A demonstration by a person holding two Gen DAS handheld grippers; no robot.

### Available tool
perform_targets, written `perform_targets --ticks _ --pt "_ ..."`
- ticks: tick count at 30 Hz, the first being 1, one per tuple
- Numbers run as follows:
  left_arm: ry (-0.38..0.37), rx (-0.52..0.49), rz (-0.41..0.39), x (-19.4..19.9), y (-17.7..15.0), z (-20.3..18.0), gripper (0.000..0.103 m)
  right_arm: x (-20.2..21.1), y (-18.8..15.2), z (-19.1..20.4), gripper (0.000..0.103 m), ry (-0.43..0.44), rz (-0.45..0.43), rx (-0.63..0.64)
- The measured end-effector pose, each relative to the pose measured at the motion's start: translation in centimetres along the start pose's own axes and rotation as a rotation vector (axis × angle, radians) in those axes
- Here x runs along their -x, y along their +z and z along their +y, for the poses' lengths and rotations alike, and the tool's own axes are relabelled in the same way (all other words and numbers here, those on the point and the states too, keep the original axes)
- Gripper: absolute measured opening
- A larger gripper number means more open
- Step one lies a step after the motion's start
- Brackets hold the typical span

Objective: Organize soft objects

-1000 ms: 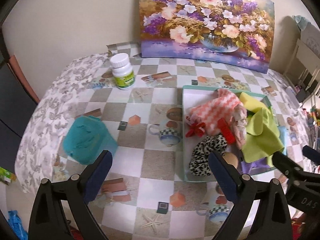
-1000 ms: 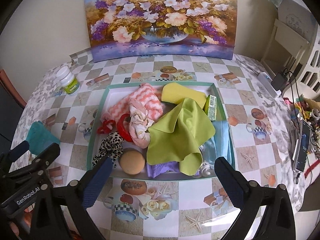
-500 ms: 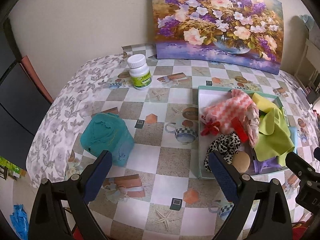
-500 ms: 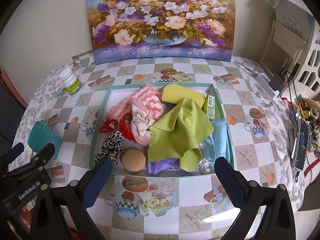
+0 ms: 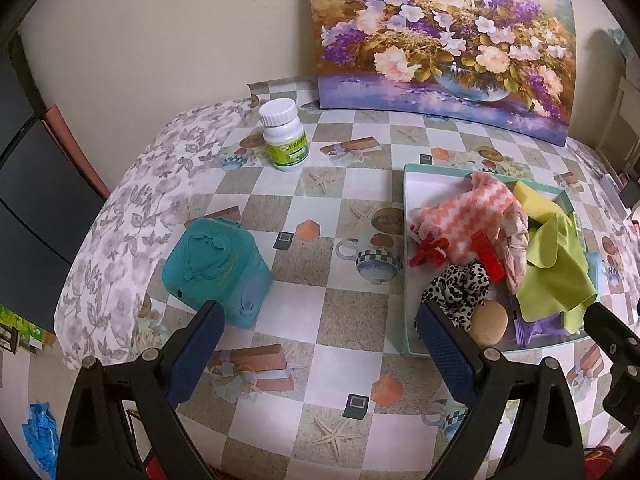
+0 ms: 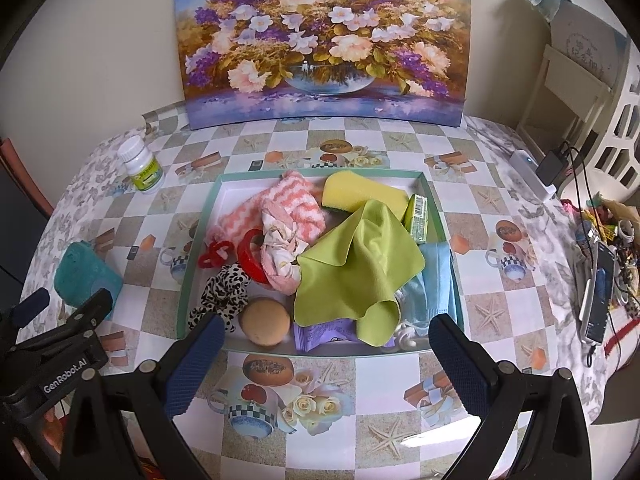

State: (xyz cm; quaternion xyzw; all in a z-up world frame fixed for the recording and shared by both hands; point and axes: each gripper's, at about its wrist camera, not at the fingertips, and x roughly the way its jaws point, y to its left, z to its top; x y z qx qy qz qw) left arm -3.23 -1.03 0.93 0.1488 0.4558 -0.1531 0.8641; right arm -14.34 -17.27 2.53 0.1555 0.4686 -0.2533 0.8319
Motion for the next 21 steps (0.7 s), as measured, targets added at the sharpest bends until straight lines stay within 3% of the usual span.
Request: perform_targets --ticks 21 --pt "-0.013 0.005 0.009 -0.52 0.14 0.17 0.097 -0.57 0.02 -0.14 0.103 -0.016 0.011 0.004"
